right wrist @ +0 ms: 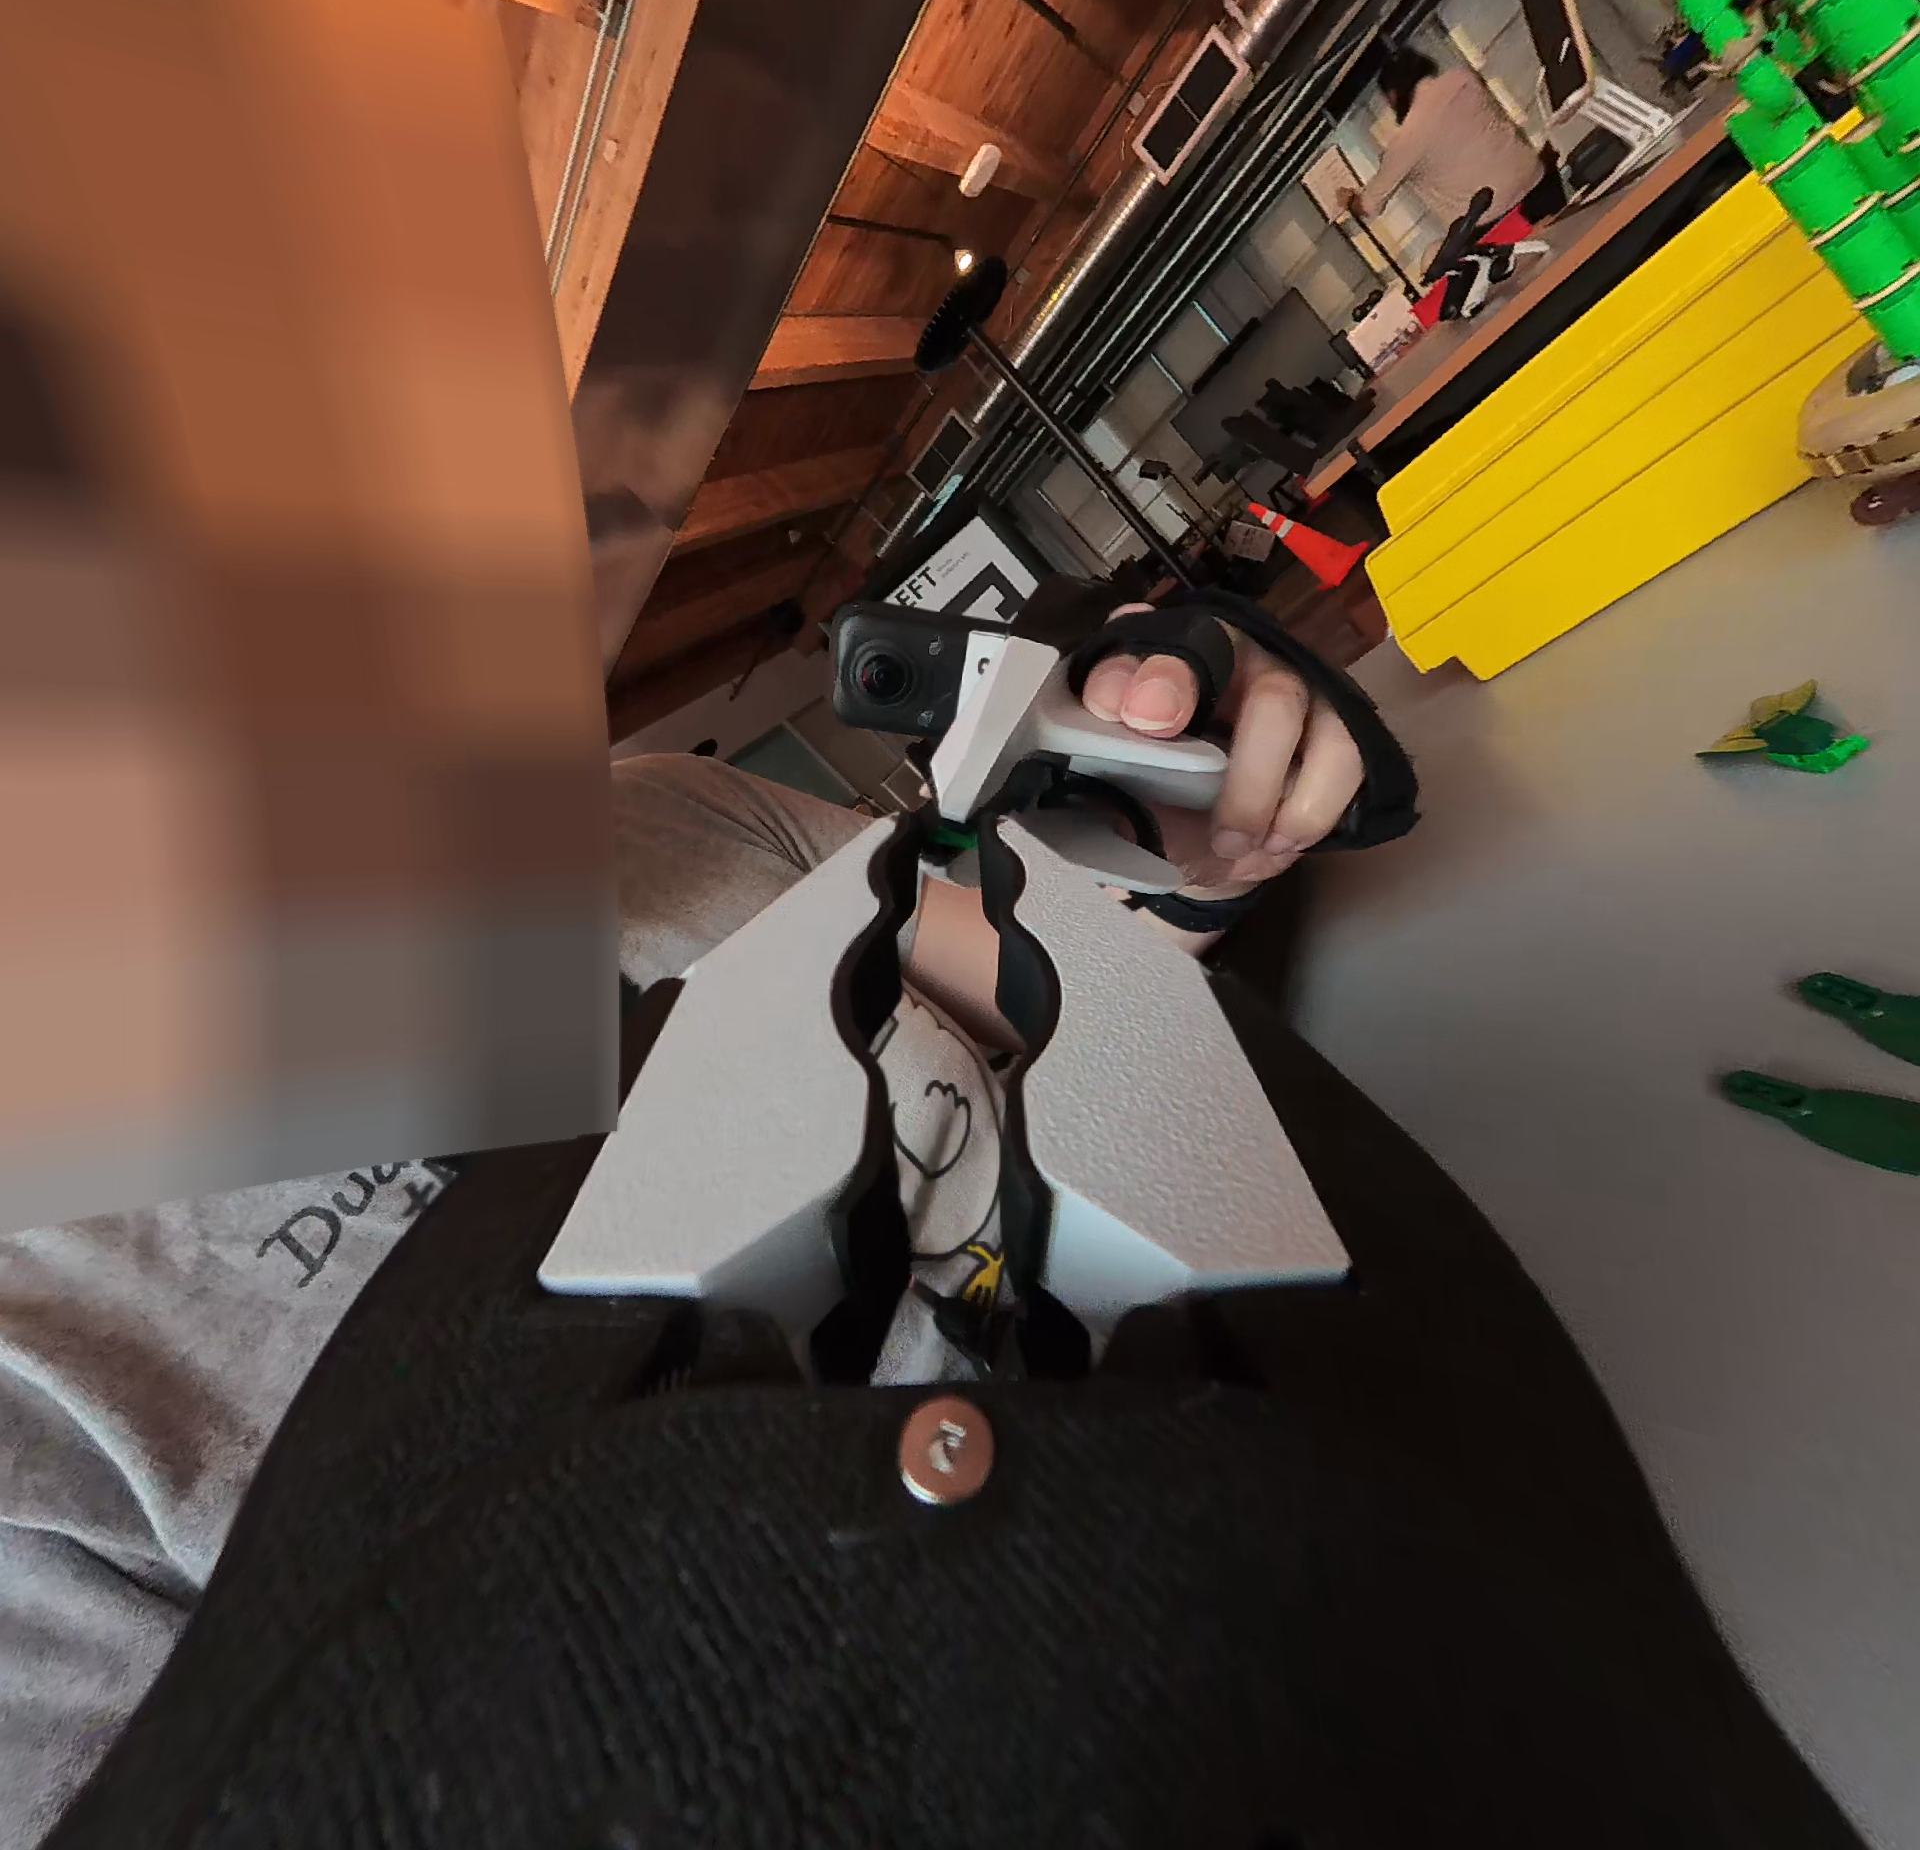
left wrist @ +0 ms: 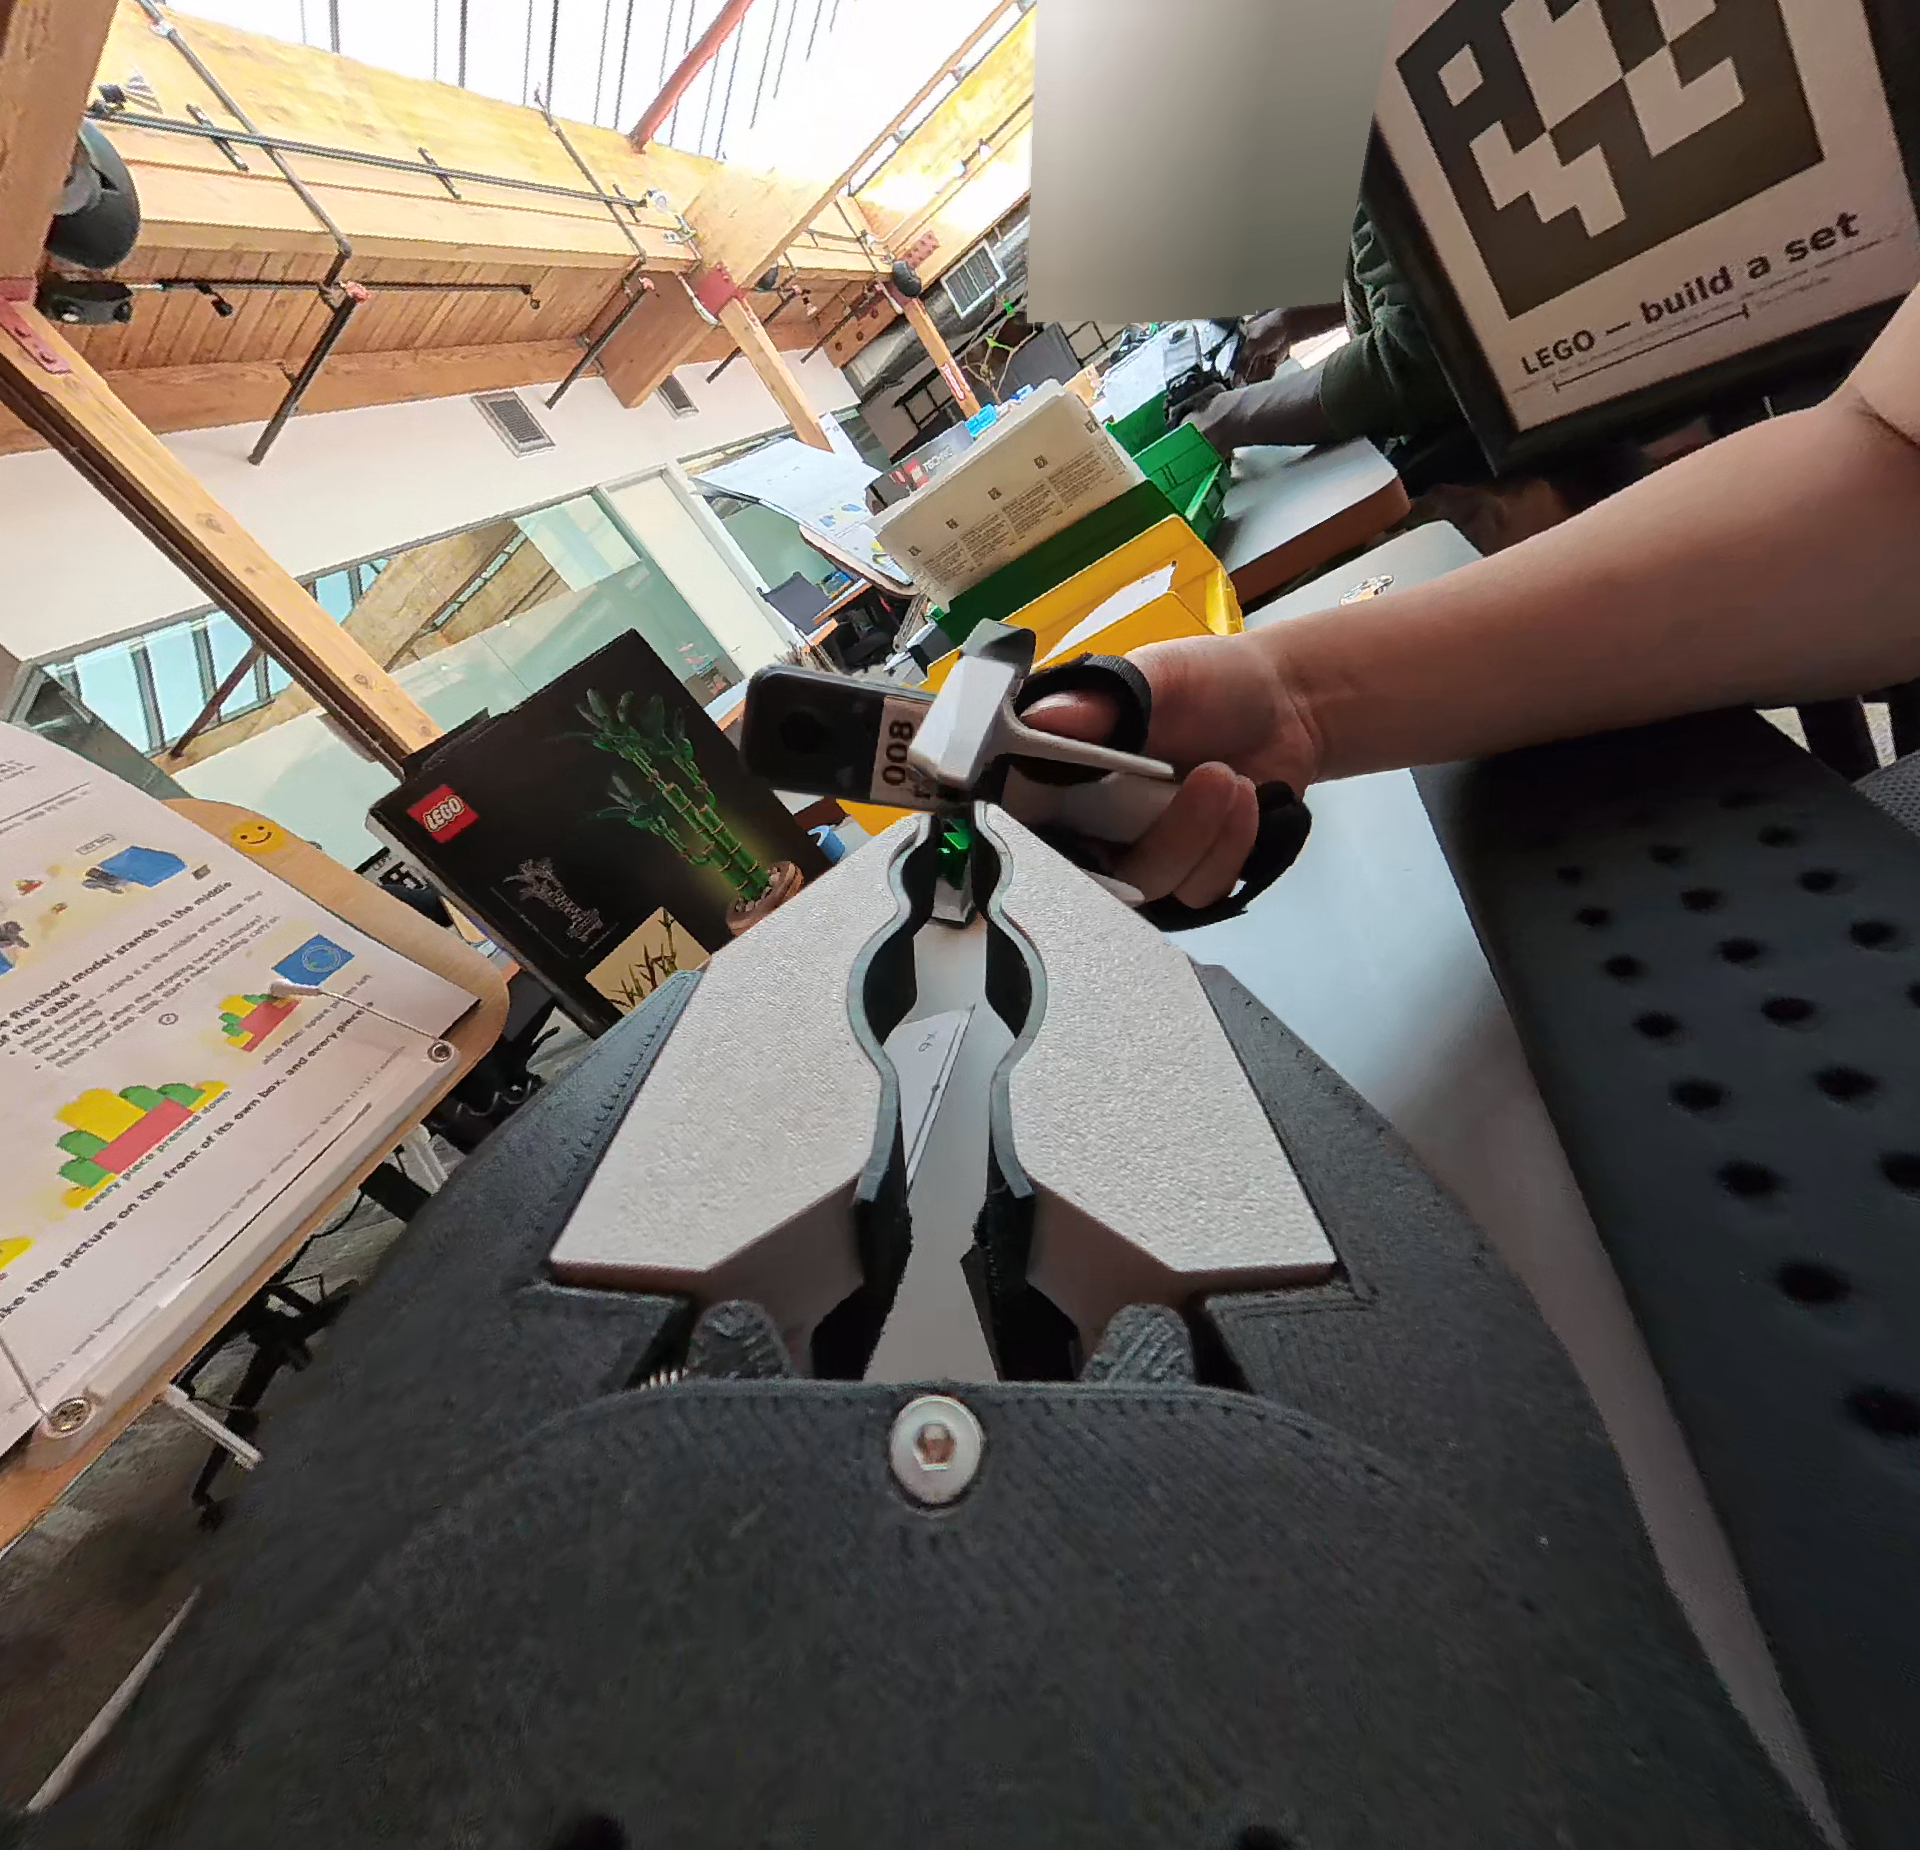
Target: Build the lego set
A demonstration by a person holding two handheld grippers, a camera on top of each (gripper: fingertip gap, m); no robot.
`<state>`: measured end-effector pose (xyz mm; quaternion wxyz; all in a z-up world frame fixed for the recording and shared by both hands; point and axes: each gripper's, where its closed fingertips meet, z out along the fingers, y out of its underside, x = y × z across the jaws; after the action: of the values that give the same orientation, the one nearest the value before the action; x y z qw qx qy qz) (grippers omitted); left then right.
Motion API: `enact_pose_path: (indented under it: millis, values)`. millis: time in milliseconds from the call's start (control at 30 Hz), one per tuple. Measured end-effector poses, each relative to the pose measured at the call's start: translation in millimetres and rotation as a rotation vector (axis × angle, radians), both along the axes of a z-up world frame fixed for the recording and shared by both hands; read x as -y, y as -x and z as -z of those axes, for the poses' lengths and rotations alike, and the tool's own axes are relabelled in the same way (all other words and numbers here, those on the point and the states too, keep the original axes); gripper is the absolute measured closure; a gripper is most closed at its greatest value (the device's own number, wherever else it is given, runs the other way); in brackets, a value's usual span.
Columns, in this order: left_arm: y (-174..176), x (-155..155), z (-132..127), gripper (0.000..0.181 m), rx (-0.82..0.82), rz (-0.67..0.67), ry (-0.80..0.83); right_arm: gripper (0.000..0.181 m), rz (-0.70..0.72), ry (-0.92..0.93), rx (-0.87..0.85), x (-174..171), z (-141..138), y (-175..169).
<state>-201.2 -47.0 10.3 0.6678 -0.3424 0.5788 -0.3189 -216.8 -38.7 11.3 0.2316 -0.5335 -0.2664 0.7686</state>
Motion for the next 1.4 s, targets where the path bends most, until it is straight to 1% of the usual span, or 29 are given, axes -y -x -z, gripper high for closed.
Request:
enact_pose_path:
  millis: [33, 267, 500, 567, 633, 800, 933, 1033, 1400]
  values:
    - [0, 1, -1, 0.178, 0.002, 0.007, 0.005, 0.175, -0.005, 0.005, 0.004, 0, 1, 0]
    - [0, 2, 3, 0.178, -0.023, 0.02, 0.01, 0.173, -0.018, 0.009, 0.031, 2, 5, 0]
    - [-2, -2, 8, 0.178, -0.051, -0.003, 0.003, 0.175, 0.02, -0.006, 0.075, -2, 10, 1]
    - [-1, -5, 9, 0.175, -0.053, -0.013, 0.009, 0.175, 0.025, -0.006, 0.085, -3, 11, 1]
    - [0, -7, 7, 0.17, -0.043, -0.027, 0.013, 0.175, 0.019, 0.013, 0.067, -4, 9, 0]
    - [2, -7, 2, 0.17, -0.019, -0.028, 0.007, 0.175, -0.02, 0.07, -0.025, -2, 0, 0]
    - [2, -4, -2, 0.169, 0.003, -0.018, -0.006, 0.175, -0.033, 0.051, -0.03, 2, 0, 5]
    - [2, 1, -1, 0.174, -0.001, -0.006, -0.032, 0.175, -0.045, 0.041, -0.034, 5, -1, 5]
    - [2, 4, -1, 0.175, -0.014, -0.024, -0.095, 0.175, -0.055, 0.007, -0.024, 8, 0, 5]
